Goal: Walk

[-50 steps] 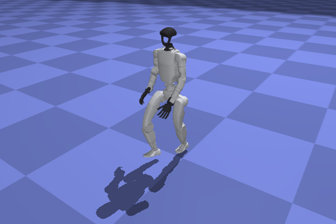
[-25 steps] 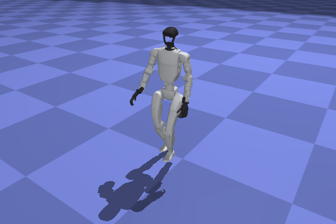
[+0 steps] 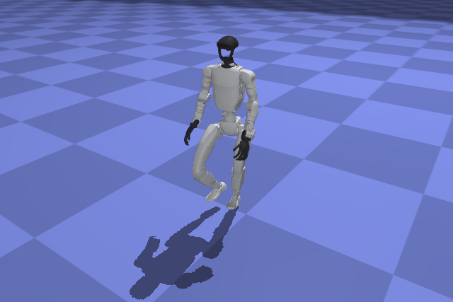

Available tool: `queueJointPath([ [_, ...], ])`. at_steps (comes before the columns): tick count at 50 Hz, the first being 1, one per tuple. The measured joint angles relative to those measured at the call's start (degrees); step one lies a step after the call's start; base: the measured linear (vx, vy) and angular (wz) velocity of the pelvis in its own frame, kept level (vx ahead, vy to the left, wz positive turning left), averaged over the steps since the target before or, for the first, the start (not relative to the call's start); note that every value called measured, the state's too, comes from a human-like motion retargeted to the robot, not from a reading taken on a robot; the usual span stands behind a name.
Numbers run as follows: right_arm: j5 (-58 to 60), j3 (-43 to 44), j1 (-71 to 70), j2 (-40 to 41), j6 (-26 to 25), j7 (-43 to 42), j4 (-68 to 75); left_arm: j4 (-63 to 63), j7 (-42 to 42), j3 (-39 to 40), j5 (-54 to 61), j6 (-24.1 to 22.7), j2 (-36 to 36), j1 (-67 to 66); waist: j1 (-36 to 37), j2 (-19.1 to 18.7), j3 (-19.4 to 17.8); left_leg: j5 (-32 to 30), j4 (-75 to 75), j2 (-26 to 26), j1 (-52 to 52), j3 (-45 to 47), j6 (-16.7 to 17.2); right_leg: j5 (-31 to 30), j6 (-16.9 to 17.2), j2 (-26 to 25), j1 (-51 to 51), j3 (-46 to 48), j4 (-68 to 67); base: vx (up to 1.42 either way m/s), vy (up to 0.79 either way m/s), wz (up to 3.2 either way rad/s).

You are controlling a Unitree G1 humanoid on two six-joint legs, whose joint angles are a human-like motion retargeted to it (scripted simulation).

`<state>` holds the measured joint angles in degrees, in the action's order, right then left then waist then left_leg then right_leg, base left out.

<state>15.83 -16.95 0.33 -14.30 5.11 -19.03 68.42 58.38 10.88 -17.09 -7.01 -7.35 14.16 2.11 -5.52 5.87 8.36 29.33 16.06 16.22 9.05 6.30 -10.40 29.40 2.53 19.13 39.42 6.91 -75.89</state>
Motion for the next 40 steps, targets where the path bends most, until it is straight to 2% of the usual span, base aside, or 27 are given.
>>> queueJointPath([
  [5,-0.7,1.0,0.8,-0.2,-0.6,-0.4,0.7,-0.7,-0.1,0.3,0.0,-0.5,0.1,2.6,-0.8,-2.7,-0.1,0.5,-3.9,-2.9,-5.8,-0.8,1.8,1.0,2.0,-6.2,3.8,2.3,19.9,0.0,0.0,0.0],
  [8,-0.8,1.4,1.7,-0.1,-0.7,-0.5,1.2,-0.9,-0.2,-0.3,-0.7,-0.9,0.0,2.9,-1.0,-2.8,0.3,2.0,-2.7,-3.7,-7.5,-0.6,2.6,1.1,3.5,-9.3,4.6,0.9,28.9,-0.01,-0.01,0.06],
  [14,-1.2,1.6,2.8,0.0,-0.8,-0.2,2.1,1.4,-2.1,-0.8,-1.8,-1.0,-1.0,1.4,-0.2,-3.4,0.7,5.7,6.9,-6.5,-10.2,-1.9,4.0,-0.4,1.6,-13.3,1.3,-0.2,27.6,0.0,0.0,0.0],
  [17,-1.4,1.4,2.7,-0.1,-0.8,-0.7,2.0,3.4,-3.2,-0.5,-1.8,-0.6,-1.7,-0.7,0.3,-4.1,0.6,4.7,17.4,-9.2,-9.4,-2.1,5.6,-0.7,-0.2,-15.4,-2.1,-0.2,25.0,0.0,-0.02,0.05],
  [20,-1.2,0.9,2.6,-0.1,-1.0,-1.1,0.9,5.1,-4.4,-0.3,-2.2,0.0,-2.0,-3.0,1.3,-5.2,0.5,-0.5,33.3,-13.6,-5.2,-1.8,7.6,0.0,-2.3,-18.3,-6.0,0.4,24.9,-0.02,-0.06,0.12],
  [23,-0.6,0.2,1.7,-0.3,-1.1,-1.5,-1.4,5.5,-4.9,-0.4,-2.8,0.6,-1.5,-4.3,2.7,-5.8,0.5,-5.3,50.1,-19.3,2.7,-0.1,7.1,1.5,-4.1,-20.8,-9.1,0.9,26.9,-0.04,-0.06,0.13],
  [25,0.1,-0.5,0.6,-0.6,-1.0,-2.0,-2.9,5.2,-4.9,-0.5,-3.2,0.9,-0.9,-4.7,3.8,-5.6,0.6,-4.9,58.4,-22.5,8.8,1.2,5.2,2.3,-4.6,-21.7,-10.9,0.8,28.9,-0.04,-0.06,0.12],
  [28,0.8,-1.3,-1.9,-0.9,-1.0,-2.4,-4.8,4.2,-4.5,-0.3,-3.3,1.0,0.1,-4.9,5.6,-4.3,1.0,-0.3,63.0,-24.2,18.4,2.4,2.6,2.7,-4.1,-22.1,-13.5,0.1,33.3,0.0,0.0,0.0],
  [33,0.8,-2.0,-4.8,-1.4,-0.5,-2.4,-8.4,3.4,-3.9,0.7,-2.7,0.4,0.7,-6.2,7.6,-1.9,1.2,4.2,52.5,-21.5,28.8,4.8,1.9,3.4,-2.2,-21.1,-18.7,-0.9,39.3,0.0,0.0,0.0],
  [40,1.4,-2.7,-5.8,-2.0,1.0,-0.7,-11.7,6.0,-4.3,1.4,-0.9,-0.4,-0.2,-7.8,7.9,0.4,1.9,1.3,21.4,-12.2,29.8,5.1,4.5,4.5,0.6,-17.4,-25.4,-1.4,41.0,0.0,0.0,0.0],
])
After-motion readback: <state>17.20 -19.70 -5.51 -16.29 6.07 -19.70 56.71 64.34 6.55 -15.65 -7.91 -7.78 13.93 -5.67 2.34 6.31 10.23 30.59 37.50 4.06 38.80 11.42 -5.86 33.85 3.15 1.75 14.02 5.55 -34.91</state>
